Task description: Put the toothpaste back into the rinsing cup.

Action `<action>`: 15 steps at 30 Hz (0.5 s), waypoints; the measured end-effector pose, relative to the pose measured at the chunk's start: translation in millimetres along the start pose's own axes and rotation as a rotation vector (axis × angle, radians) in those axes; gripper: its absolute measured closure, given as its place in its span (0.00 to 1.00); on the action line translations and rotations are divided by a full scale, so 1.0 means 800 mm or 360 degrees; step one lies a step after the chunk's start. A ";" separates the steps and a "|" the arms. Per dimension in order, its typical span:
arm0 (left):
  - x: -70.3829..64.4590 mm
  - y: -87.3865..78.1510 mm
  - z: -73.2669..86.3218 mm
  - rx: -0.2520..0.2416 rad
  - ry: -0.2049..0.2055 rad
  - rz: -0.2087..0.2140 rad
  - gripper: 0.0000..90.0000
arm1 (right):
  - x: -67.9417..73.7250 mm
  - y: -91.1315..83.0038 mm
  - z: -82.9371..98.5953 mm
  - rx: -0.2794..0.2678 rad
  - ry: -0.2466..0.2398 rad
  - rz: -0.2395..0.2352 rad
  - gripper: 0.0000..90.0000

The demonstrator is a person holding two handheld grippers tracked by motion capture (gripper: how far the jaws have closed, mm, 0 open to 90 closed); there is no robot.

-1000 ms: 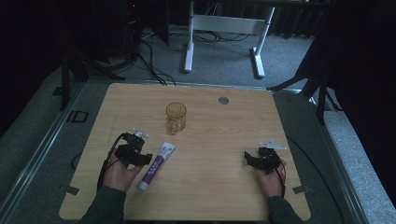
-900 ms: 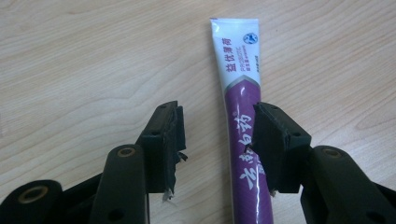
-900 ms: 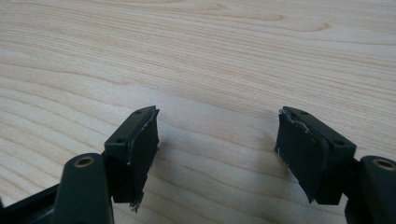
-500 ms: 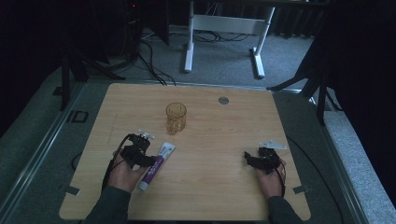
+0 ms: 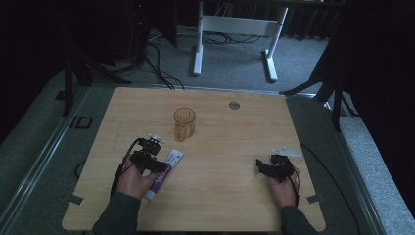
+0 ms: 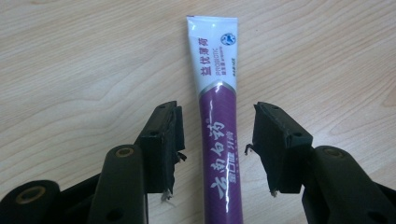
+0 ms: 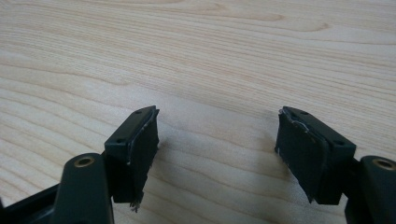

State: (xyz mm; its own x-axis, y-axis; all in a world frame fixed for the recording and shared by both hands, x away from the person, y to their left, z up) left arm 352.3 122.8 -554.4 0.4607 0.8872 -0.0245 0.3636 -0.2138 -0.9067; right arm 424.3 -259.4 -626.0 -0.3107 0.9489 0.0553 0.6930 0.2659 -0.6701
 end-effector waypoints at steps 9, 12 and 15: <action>-0.003 0.006 -0.002 0.0027 -0.0021 0.0029 0.55 | 0.000 0.000 0.000 0.0000 0.0000 0.0000 0.33; -0.004 0.007 -0.002 0.0032 -0.0024 0.0028 0.56 | 0.000 0.000 0.000 0.0000 0.0000 0.0000 0.33; -0.005 0.010 -0.002 0.0048 -0.0019 0.0029 0.56 | 0.000 0.000 0.000 -0.0001 0.0004 -0.0001 0.33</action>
Point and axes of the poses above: each handheld gripper's, and its own axes: y roughly forward along the jaws, z roughly out of its underside, x roughly to its left, the point moved 10 cm from there along y, roughly forward along the jaws, and after that the axes turned 3 degrees about y, right-handed, at the moved point
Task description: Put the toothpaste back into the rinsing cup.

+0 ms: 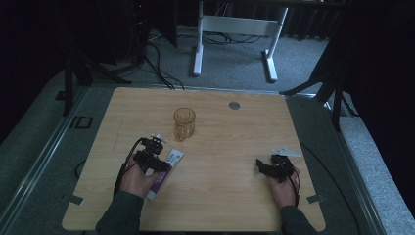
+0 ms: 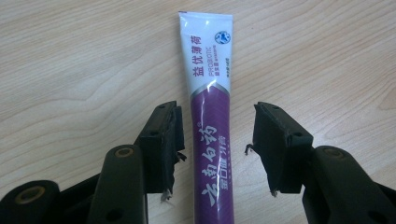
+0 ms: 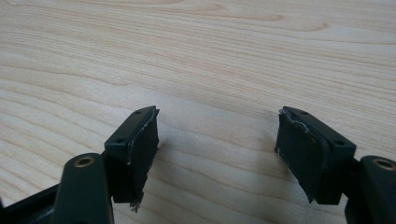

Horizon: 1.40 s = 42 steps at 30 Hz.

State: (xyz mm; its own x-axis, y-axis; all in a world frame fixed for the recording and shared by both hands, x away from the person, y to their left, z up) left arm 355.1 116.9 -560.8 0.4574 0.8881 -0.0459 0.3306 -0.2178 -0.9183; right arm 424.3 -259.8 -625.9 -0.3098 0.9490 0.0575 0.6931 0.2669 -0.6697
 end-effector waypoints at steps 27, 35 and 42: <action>-0.003 0.023 -0.001 0.0119 -0.0015 0.0004 0.55 | 0.000 0.000 0.000 -0.0003 0.0002 -0.0005 0.33; -0.003 0.027 0.000 0.0138 -0.0009 -0.0002 0.56 | 0.000 0.000 0.000 -0.0002 0.0002 -0.0004 0.33; -0.003 0.029 0.000 0.0166 -0.0014 0.0002 0.56 | 0.000 0.000 0.000 -0.0003 0.0002 -0.0004 0.33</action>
Point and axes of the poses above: each handheld gripper's, and its own axes: y roughly forward along the jaws, z roughly out of its underside, x roughly to its left, the point moved 10 cm from there along y, roughly forward along the jaws, and after that the axes turned 3 degrees about y, right-handed, at the moved point
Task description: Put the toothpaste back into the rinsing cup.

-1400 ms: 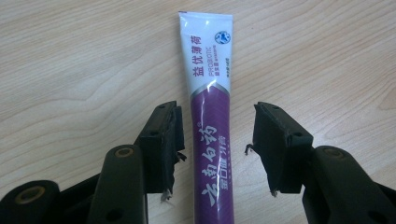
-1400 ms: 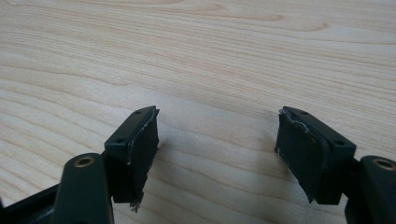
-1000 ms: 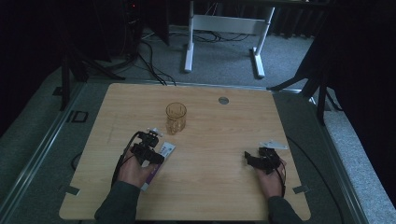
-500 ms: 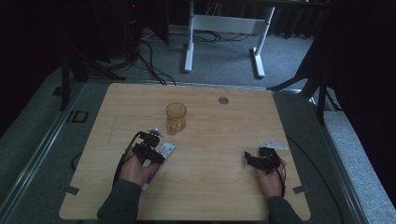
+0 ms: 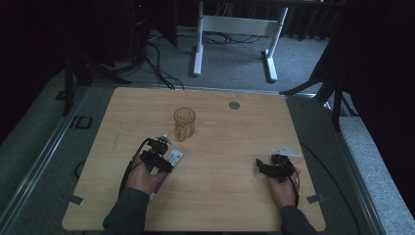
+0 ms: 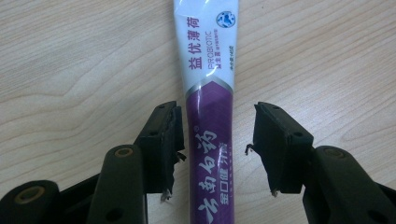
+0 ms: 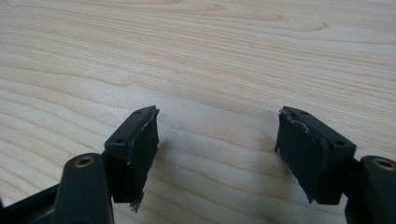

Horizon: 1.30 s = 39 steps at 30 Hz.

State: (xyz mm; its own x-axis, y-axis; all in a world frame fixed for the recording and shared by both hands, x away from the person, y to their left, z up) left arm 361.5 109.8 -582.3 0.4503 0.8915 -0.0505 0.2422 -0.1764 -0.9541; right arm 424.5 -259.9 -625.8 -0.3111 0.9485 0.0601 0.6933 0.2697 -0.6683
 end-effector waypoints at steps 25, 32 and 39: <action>-0.001 0.009 -0.001 0.0115 0.0054 -0.0019 0.64 | 0.000 0.000 0.000 0.0000 0.0002 -0.0001 0.33; -0.001 0.013 0.000 0.0151 0.0047 -0.0037 0.64 | 0.000 0.000 0.000 0.0000 0.0001 -0.0001 0.33; 0.002 0.020 0.003 0.0184 0.0047 -0.0047 0.66 | 0.000 0.000 0.000 -0.0001 0.0001 -0.0001 0.33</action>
Point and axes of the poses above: each handheld gripper's, and its own axes: y roughly forward along the jaws, z roughly out of its underside, x roughly to its left, the point moved 10 cm from there along y, roughly forward along the jaws, and after that the axes turned 3 degrees about y, right-handed, at the moved point
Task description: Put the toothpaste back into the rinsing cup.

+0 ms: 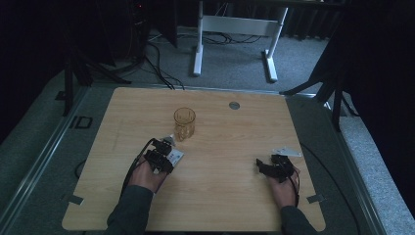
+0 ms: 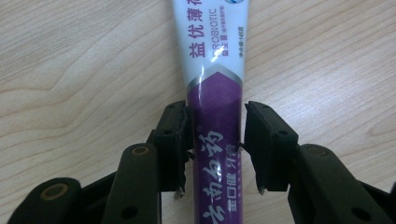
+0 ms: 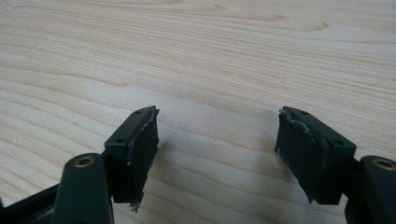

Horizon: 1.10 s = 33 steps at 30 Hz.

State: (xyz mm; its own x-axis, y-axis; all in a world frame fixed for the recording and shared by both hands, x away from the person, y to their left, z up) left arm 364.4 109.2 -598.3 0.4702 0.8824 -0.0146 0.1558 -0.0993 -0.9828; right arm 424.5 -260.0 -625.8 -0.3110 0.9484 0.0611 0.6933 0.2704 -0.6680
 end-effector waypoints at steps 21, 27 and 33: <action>0.001 0.022 -0.004 0.0115 0.0001 0.0030 0.63 | 0.000 0.000 0.000 0.0000 0.0002 -0.0001 0.33; 0.003 0.026 -0.005 0.0128 -0.0001 0.0026 0.63 | 0.000 0.000 0.000 0.0000 0.0002 -0.0001 0.33; 0.003 0.026 -0.005 0.0125 0.0000 -0.0001 0.63 | 0.000 0.000 0.000 0.0000 0.0005 -0.0003 0.33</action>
State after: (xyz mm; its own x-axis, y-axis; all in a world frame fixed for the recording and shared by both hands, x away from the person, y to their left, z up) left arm 372.2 107.2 -618.2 0.4700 0.8826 -0.0141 0.0874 -0.0624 -0.9942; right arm 424.4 -260.1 -625.8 -0.3102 0.9484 0.0650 0.6927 0.2724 -0.6678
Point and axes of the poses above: each handheld gripper's, and its own axes: y roughly forward along the jaws, z roughly out of its underside, x roughly to its left, the point moved 10 cm from there along y, roughly forward along the jaws, and after that the axes turned 3 degrees about y, right-handed, at the moved point
